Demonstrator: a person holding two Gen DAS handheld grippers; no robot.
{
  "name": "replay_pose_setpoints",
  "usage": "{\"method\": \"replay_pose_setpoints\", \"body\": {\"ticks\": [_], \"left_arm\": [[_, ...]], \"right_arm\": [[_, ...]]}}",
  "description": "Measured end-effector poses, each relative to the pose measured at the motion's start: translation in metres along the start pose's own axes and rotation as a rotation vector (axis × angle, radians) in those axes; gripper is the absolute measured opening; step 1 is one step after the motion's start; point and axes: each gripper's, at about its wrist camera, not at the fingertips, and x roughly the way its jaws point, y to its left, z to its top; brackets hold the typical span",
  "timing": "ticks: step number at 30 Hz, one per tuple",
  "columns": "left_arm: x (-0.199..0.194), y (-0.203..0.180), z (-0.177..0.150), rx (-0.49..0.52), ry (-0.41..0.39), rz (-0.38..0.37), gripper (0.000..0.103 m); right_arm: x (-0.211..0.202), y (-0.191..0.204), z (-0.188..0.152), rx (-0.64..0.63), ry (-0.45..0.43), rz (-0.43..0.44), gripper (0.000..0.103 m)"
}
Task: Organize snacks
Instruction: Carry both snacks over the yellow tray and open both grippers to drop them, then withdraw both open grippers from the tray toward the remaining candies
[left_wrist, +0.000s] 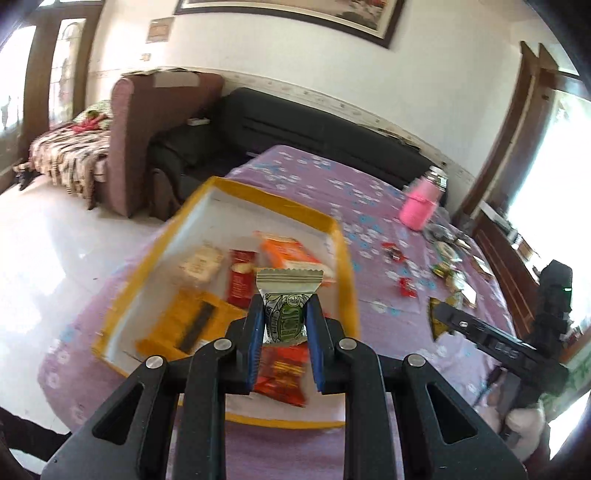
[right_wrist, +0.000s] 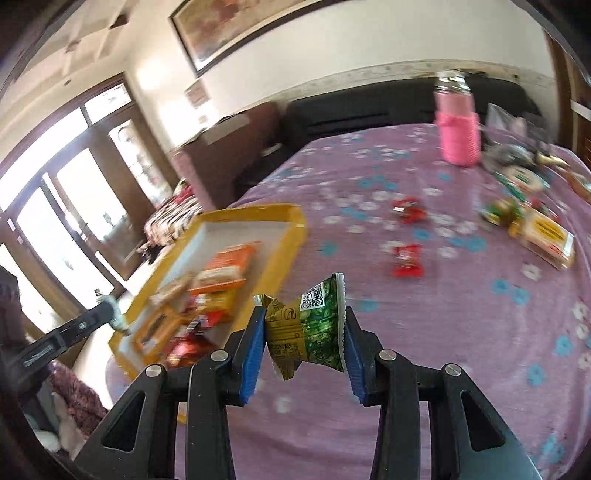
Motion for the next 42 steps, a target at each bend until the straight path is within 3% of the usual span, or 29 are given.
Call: {"method": "replay_pose_setpoints", "body": {"ticks": [7, 12, 24, 27, 29, 31, 33, 36, 38, 42], "left_arm": [[0.027, 0.038, 0.006, -0.055, 0.054, 0.035, 0.019], [0.054, 0.052, 0.009, -0.069, 0.111, 0.044, 0.019], [0.086, 0.057, 0.016, -0.074, 0.172, 0.055, 0.020], [0.077, 0.055, 0.016, -0.084, 0.152, 0.048, 0.028], [0.066, 0.055, 0.017, -0.097, 0.129, 0.042, 0.044], [0.055, 0.055, 0.018, -0.105, 0.096, 0.041, 0.067], [0.049, 0.053, 0.022, -0.098, 0.072, 0.064, 0.078], [0.051, 0.051, 0.030, -0.099, 0.109, 0.116, 0.079], [0.049, 0.050, 0.032, -0.123, 0.143, 0.120, 0.079], [0.027, 0.034, 0.023, -0.168, 0.068, 0.027, 0.079]], "right_arm": [[0.039, 0.061, 0.013, -0.066, 0.084, 0.082, 0.040], [0.078, 0.096, 0.011, -0.121, 0.161, 0.092, 0.040], [0.128, 0.131, -0.004, -0.180, 0.252, 0.080, 0.042], [0.135, 0.134, -0.005, -0.201, 0.268, 0.070, 0.044], [0.127, 0.132, -0.004, -0.188, 0.255, 0.102, 0.046], [0.111, 0.125, 0.001, -0.157, 0.225, 0.131, 0.048], [0.088, 0.106, 0.015, -0.095, 0.170, 0.162, 0.052], [0.066, 0.065, 0.047, -0.015, 0.058, 0.089, 0.069], [0.064, 0.028, 0.062, 0.085, 0.063, 0.024, 0.069], [0.051, -0.019, 0.047, 0.181, 0.071, 0.023, 0.069]]}}
